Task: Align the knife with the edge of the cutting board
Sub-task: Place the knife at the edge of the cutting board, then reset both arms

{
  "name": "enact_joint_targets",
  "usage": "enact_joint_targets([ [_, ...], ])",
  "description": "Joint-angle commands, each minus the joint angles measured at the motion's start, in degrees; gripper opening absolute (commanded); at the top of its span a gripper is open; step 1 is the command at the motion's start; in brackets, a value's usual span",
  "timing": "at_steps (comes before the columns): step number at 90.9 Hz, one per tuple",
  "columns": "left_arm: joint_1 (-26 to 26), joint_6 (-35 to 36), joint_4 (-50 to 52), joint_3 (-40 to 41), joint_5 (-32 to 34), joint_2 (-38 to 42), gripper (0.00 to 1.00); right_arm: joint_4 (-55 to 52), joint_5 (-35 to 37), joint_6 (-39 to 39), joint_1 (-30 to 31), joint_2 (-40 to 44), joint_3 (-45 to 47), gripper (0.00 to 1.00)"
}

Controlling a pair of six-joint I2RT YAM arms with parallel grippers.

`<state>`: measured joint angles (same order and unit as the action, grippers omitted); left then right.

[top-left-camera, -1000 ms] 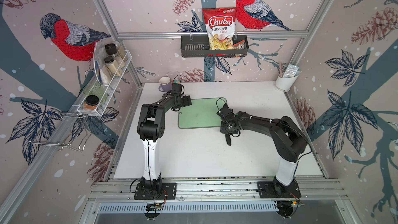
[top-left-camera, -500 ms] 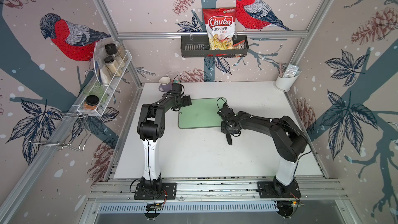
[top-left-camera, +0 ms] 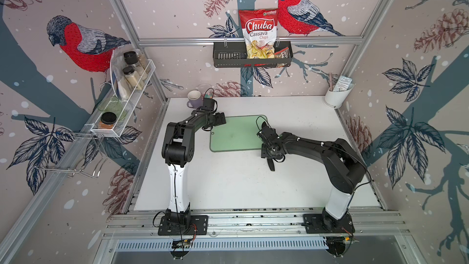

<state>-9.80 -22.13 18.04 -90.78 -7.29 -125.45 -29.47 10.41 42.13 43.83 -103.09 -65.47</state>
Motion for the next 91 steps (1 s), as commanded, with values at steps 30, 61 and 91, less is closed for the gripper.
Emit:
enact_joint_targets([
  [30, 0.27, -1.06, -2.4, 8.85, -0.59, 5.15, 0.96, 10.21, 18.75, -10.36, -2.13, 38.55, 11.2, 1.0],
  [61, 0.14, -3.05, -19.06, 33.2, 8.62, 29.78, 0.96, 23.9, 4.74, -10.49, -28.27, 49.09, 30.92, 1.0],
  [91, -0.52, 4.36, -33.47, 64.73, 28.53, 64.27, 0.96, 32.42, 19.06, -24.67, -29.61, 39.64, 33.38, 1.0],
])
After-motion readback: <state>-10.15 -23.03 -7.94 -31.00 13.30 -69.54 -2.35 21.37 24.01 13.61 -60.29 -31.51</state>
